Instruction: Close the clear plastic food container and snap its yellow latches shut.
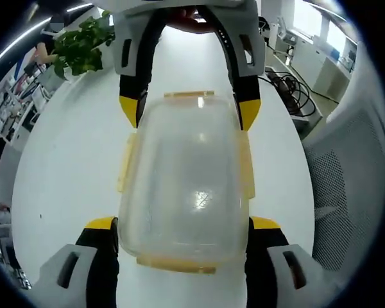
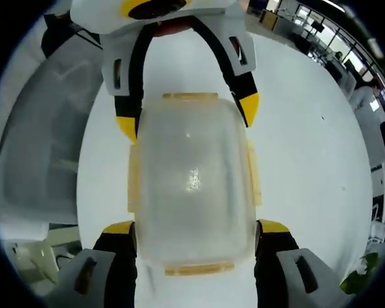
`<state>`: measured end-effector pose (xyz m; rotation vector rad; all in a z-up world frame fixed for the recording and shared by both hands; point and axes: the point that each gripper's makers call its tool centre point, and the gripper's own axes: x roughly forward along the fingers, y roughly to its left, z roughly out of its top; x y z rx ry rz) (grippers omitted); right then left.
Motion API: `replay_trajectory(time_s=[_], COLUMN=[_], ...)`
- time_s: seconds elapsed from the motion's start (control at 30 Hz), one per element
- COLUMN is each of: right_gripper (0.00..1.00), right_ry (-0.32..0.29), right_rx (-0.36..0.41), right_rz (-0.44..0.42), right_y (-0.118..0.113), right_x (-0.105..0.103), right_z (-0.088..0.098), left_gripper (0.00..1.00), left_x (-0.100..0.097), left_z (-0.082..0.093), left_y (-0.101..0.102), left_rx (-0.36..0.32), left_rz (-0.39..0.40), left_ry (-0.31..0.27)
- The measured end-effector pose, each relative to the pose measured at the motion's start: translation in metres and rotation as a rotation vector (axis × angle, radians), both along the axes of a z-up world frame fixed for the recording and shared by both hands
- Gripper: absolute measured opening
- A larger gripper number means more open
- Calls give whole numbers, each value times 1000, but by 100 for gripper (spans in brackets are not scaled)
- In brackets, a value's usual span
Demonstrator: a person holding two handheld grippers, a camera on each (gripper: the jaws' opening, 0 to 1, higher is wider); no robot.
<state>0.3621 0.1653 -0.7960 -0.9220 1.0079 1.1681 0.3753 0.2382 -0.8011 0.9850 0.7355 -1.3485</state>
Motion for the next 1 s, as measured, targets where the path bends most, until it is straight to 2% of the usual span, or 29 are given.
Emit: replay_trajectory(time_s=[0.63, 1.0], right_gripper=[76, 76], right_ry=[4, 1], right_rx=[-14, -19], right_rz=[12, 4], right_y=[61, 86], right_x=[0, -1], right_z=[-1, 0], left_gripper=[82, 82], left_x=[-2, -3], left_z=[1, 2], left_y=[61, 86], left_rx=[-7, -25], left_rz=[22, 29], left_ry=[-1, 0])
